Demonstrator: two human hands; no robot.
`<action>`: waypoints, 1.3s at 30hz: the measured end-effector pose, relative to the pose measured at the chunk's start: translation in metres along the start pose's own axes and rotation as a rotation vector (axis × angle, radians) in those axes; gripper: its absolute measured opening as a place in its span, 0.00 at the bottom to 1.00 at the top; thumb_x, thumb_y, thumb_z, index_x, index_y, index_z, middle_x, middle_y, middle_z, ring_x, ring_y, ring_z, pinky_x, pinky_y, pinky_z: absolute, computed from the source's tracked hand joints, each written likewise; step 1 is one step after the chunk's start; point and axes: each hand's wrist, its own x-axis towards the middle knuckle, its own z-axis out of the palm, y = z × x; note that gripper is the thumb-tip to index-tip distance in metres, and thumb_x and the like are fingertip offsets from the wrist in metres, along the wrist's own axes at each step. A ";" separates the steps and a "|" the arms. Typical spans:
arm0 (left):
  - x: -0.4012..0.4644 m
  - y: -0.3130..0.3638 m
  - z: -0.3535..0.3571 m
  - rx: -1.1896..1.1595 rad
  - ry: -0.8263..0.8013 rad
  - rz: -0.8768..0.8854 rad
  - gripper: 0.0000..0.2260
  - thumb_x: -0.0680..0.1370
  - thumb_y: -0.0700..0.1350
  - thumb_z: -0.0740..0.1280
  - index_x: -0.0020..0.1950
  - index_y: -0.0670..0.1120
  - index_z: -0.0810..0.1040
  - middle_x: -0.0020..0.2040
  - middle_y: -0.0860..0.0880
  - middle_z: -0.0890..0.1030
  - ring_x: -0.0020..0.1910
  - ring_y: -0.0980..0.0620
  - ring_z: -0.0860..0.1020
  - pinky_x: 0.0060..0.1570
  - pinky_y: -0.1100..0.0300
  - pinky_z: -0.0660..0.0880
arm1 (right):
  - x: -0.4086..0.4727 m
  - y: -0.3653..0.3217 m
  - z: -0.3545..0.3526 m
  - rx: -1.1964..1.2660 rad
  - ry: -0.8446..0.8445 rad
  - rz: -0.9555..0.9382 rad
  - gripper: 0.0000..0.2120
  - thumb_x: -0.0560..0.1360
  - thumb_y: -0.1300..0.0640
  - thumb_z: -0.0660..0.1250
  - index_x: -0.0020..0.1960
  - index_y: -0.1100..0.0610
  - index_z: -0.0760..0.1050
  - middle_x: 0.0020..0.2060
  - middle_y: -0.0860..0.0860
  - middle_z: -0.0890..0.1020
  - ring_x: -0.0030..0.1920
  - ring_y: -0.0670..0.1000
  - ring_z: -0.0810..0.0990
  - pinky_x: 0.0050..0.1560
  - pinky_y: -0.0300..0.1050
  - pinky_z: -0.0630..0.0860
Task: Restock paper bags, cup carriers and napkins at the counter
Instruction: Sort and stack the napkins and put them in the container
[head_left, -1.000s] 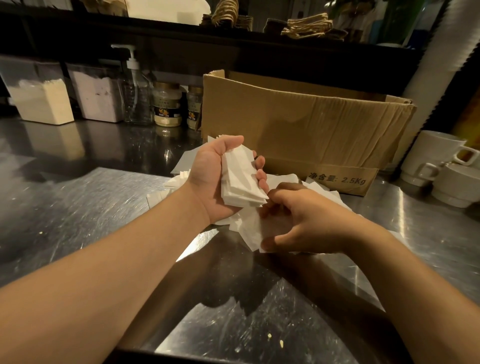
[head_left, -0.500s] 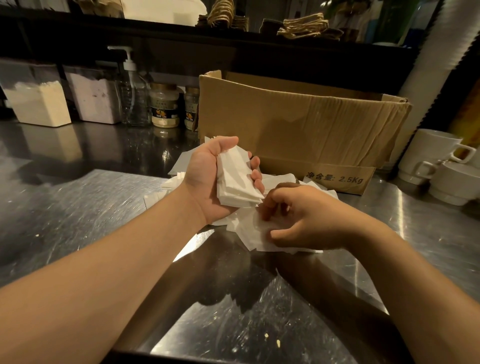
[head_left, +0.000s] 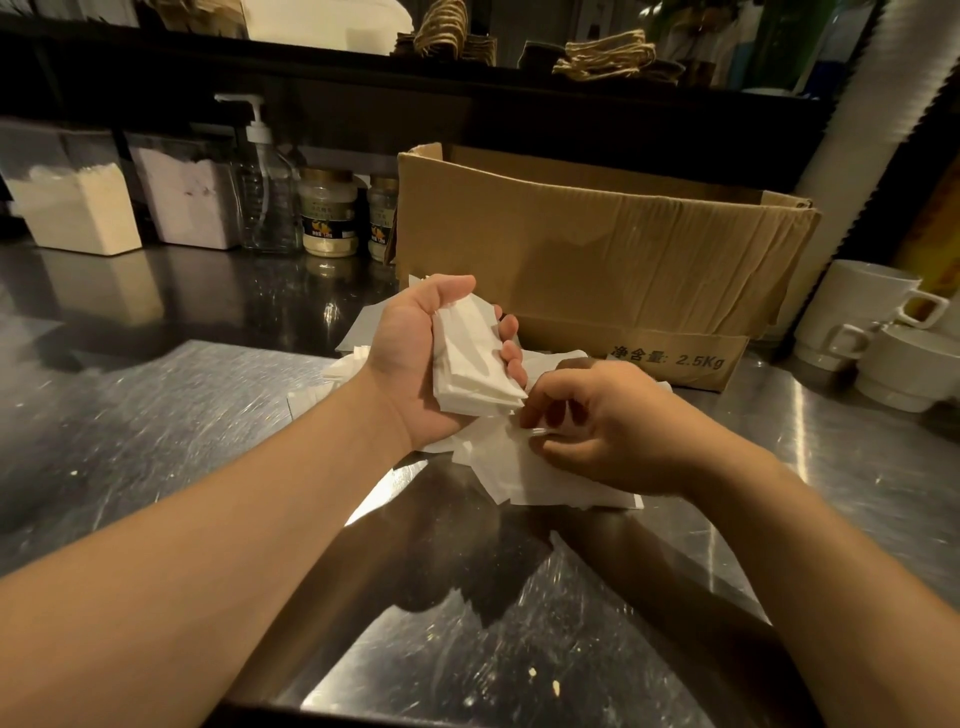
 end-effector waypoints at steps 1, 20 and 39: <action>0.000 0.000 0.000 0.005 0.004 0.002 0.21 0.72 0.51 0.67 0.62 0.44 0.72 0.45 0.45 0.77 0.39 0.49 0.74 0.44 0.56 0.73 | 0.000 -0.001 -0.001 -0.005 0.024 -0.004 0.08 0.76 0.52 0.73 0.51 0.39 0.79 0.45 0.36 0.76 0.49 0.37 0.73 0.46 0.33 0.73; -0.002 0.003 0.002 0.105 0.029 0.069 0.21 0.70 0.47 0.69 0.62 0.44 0.74 0.46 0.44 0.79 0.49 0.47 0.78 0.56 0.50 0.76 | -0.010 -0.010 -0.014 0.884 0.213 -0.096 0.02 0.71 0.57 0.70 0.42 0.52 0.81 0.41 0.52 0.82 0.44 0.54 0.80 0.47 0.50 0.80; -0.001 -0.013 0.003 0.547 -0.035 0.090 0.33 0.77 0.71 0.56 0.68 0.48 0.77 0.58 0.42 0.83 0.58 0.40 0.83 0.59 0.41 0.80 | -0.001 -0.017 -0.010 1.151 0.292 0.339 0.06 0.79 0.63 0.65 0.51 0.62 0.81 0.39 0.52 0.85 0.34 0.52 0.82 0.27 0.42 0.76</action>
